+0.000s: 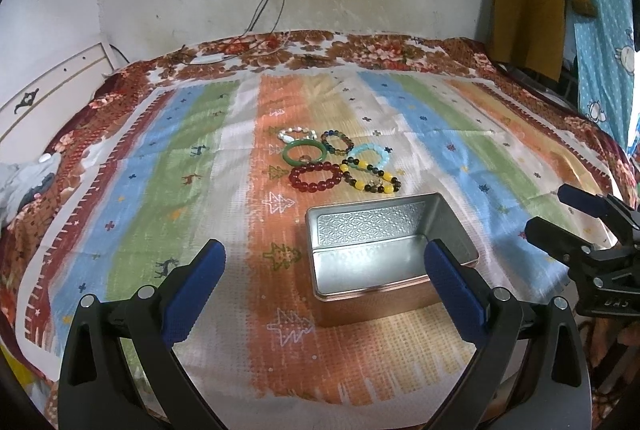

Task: Organize jewelry
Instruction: 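Move both tools down toward the red and yellow-black bead bracelets, then grasp the red bead bracelet with the left tool while the right tool grasps the yellow-black bracelet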

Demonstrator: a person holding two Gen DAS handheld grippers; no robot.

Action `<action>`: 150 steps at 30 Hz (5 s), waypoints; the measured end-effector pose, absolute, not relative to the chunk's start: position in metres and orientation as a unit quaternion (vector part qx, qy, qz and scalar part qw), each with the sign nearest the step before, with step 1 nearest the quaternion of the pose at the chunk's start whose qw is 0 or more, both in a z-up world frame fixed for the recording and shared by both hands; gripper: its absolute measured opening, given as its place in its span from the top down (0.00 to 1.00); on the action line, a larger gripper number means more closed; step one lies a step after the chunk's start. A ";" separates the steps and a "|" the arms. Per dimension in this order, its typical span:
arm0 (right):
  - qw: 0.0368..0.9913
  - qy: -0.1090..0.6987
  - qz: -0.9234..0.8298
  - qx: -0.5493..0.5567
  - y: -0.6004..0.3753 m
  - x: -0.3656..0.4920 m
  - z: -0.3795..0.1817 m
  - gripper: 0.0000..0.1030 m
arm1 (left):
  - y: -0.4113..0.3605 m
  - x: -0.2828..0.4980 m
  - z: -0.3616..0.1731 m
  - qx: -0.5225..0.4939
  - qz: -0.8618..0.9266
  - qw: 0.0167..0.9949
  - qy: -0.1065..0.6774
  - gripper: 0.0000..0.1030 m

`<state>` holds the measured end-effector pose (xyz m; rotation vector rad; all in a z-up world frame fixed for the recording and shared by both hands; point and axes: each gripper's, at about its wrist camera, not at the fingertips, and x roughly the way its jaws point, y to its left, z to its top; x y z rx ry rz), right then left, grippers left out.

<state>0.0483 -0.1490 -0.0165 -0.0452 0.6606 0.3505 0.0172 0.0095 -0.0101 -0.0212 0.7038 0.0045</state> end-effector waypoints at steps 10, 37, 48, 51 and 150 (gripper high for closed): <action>0.928 0.327 0.177 -0.029 -0.141 0.062 -0.017 0.04 | 0.007 0.029 -0.014 0.003 0.008 0.936 0.351 0.05; 0.905 0.379 0.190 -0.019 -0.134 0.135 -0.022 0.04 | 0.045 0.119 -0.022 -0.049 0.020 0.904 0.424 0.05; 0.890 0.412 0.193 -0.035 -0.124 0.169 -0.033 0.04 | 0.051 0.152 -0.034 -0.048 0.013 0.890 0.453 0.05; 0.885 0.421 0.196 -0.034 -0.121 0.178 -0.036 0.04 | 0.050 0.159 -0.037 -0.045 0.011 0.887 0.459 0.05; 0.846 0.491 0.203 -0.051 -0.088 0.263 -0.066 0.88 | 0.069 0.241 -0.075 -0.079 -0.009 0.859 0.506 0.87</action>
